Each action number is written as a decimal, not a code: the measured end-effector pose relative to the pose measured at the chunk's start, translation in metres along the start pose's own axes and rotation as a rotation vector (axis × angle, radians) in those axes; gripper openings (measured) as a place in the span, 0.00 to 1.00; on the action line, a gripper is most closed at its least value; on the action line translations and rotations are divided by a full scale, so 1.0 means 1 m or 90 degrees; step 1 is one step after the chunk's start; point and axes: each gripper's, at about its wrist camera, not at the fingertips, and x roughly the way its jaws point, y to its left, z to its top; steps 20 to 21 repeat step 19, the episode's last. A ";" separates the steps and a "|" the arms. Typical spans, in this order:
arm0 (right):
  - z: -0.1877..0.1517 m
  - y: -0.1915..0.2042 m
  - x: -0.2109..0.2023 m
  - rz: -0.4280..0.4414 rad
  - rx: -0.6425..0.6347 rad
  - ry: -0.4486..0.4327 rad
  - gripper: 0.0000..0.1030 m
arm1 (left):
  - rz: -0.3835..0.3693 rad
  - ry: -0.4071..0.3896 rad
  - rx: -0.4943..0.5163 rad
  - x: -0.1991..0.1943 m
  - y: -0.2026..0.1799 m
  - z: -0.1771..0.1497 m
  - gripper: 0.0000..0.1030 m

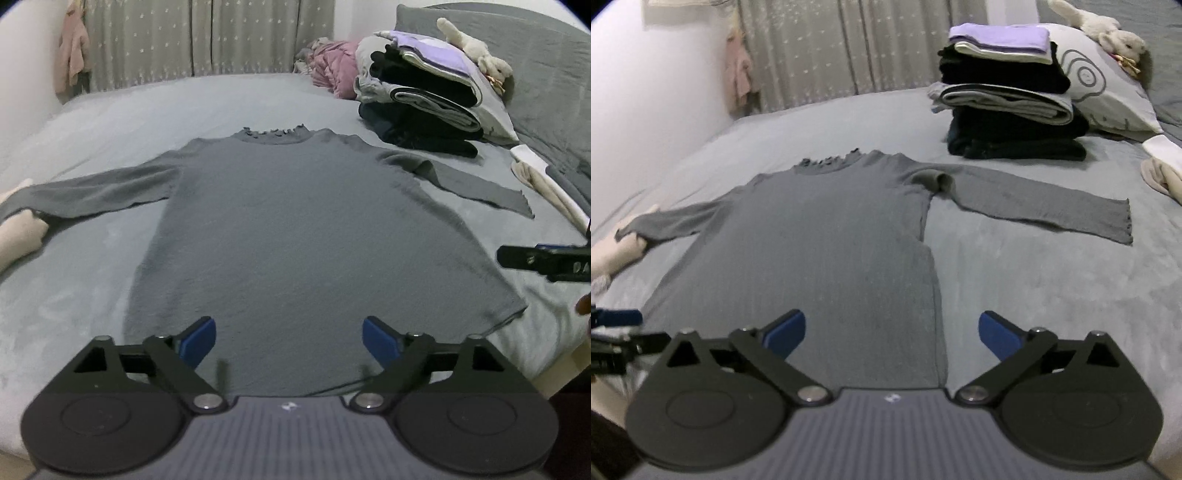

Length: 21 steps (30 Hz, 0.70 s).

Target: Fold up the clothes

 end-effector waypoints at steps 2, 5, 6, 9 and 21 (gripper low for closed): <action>0.003 0.004 0.001 -0.001 0.005 0.004 0.99 | -0.009 0.018 -0.016 0.006 -0.007 0.006 0.99; 0.007 0.013 0.002 0.006 0.004 0.016 0.99 | 0.022 0.027 -0.015 0.012 -0.016 0.009 0.99; 0.007 0.018 0.003 0.011 -0.001 0.020 0.99 | 0.032 0.028 -0.017 0.013 -0.017 0.010 0.99; 0.008 0.029 0.005 0.021 -0.017 0.025 0.99 | 0.049 0.036 -0.033 0.017 -0.017 0.013 0.99; 0.003 0.044 0.011 0.020 -0.043 0.036 0.99 | 0.054 0.040 -0.055 0.018 -0.010 0.014 0.99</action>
